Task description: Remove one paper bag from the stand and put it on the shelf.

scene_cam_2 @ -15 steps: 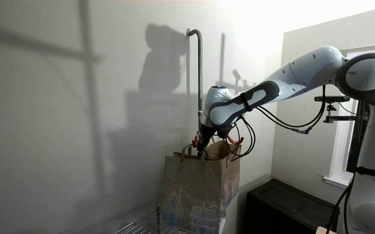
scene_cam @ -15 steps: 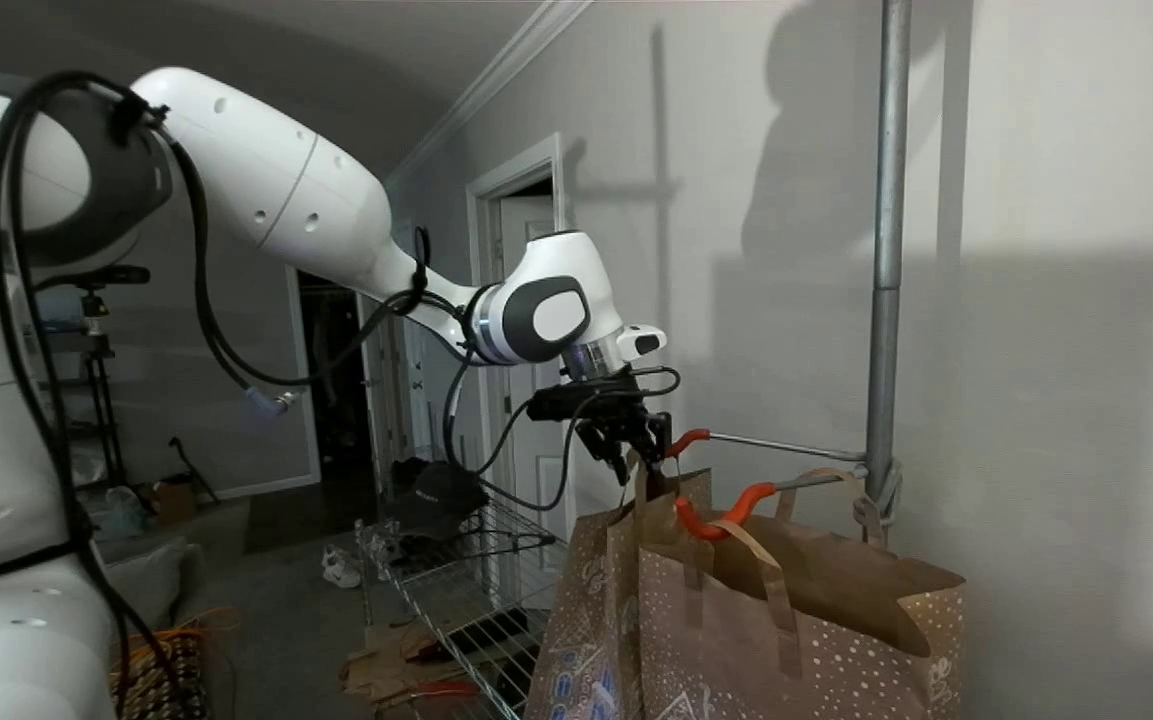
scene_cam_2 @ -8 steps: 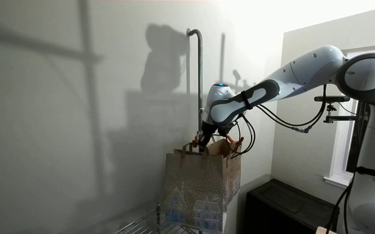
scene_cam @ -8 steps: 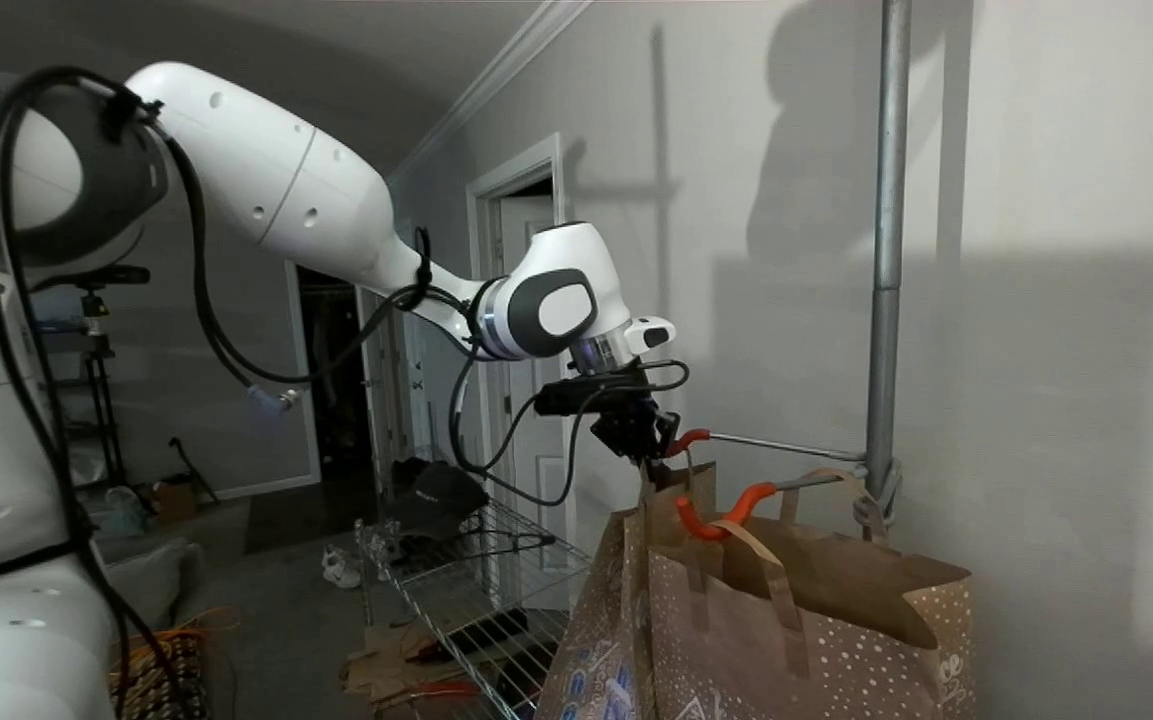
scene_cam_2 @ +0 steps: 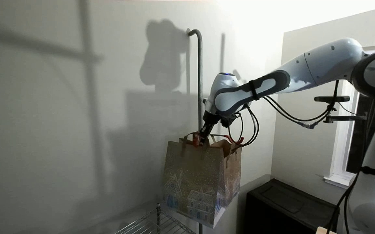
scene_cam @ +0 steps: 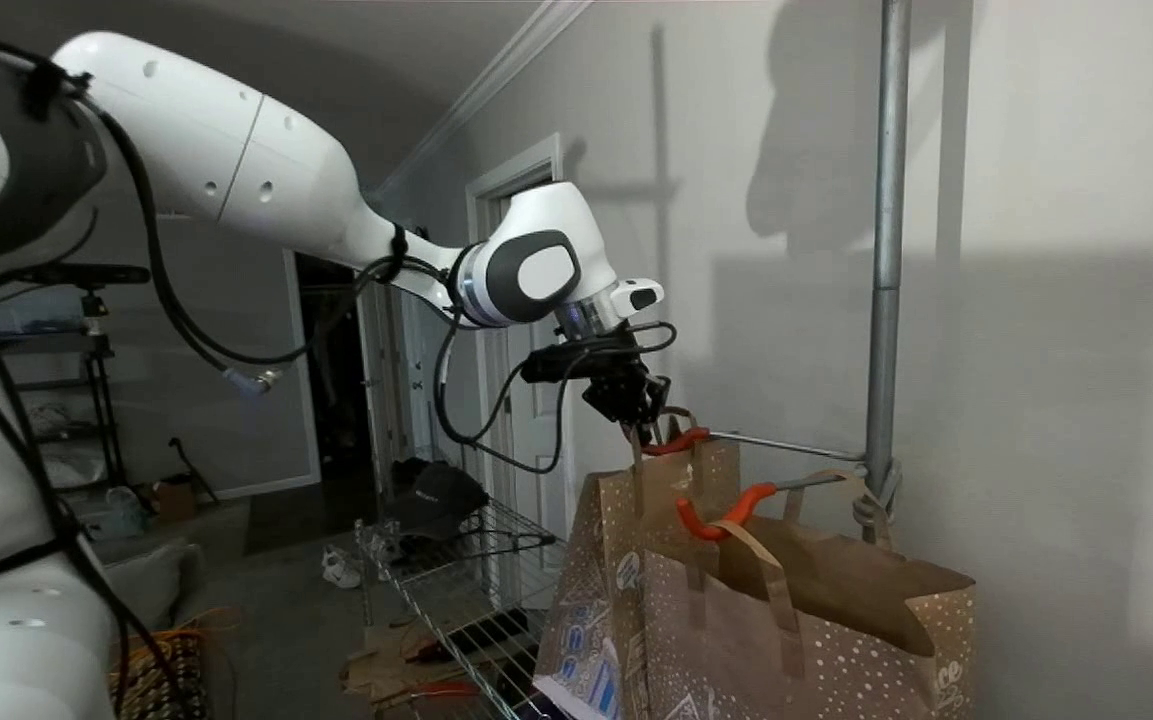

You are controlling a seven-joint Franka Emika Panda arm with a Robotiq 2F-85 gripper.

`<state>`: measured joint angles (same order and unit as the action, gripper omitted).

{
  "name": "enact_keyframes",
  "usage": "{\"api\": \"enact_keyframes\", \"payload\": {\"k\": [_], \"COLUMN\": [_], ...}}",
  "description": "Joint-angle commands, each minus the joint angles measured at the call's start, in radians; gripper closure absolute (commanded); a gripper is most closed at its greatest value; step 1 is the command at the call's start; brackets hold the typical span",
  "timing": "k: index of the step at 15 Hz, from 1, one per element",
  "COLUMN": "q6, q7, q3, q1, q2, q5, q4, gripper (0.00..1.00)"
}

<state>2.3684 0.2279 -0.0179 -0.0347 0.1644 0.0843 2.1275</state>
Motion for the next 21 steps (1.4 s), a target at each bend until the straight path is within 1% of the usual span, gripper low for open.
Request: {"api": "enact_keyframes", "payload": {"k": [1,5,11,13,16,18,21], "q6": [-0.074,-0.136,-0.154,-0.124,-0.022,0.022,0.009], "q7": [0.06,0.104,0.128,0.136,0.115,0.131,0.183], "q3": [0.0,0.001,0.008,0.01,0.024,0.029,0.033], "q1": [-0.024,-0.047,-0.057,-0.058,-0.054,-0.063,-0.083], "q2": [0.056,0.051,0.048,0.062,0.086,0.091,0.077], "q5": [-0.093,-0.159,-0.166,-0.16,-0.117,-0.119,-0.141], "q4": [0.005,-0.006,-0.006,0.005,0.029,0.029,0.012], "gripper": [0.96,0.96,0.96,0.96,0.96,0.96,0.96]}}
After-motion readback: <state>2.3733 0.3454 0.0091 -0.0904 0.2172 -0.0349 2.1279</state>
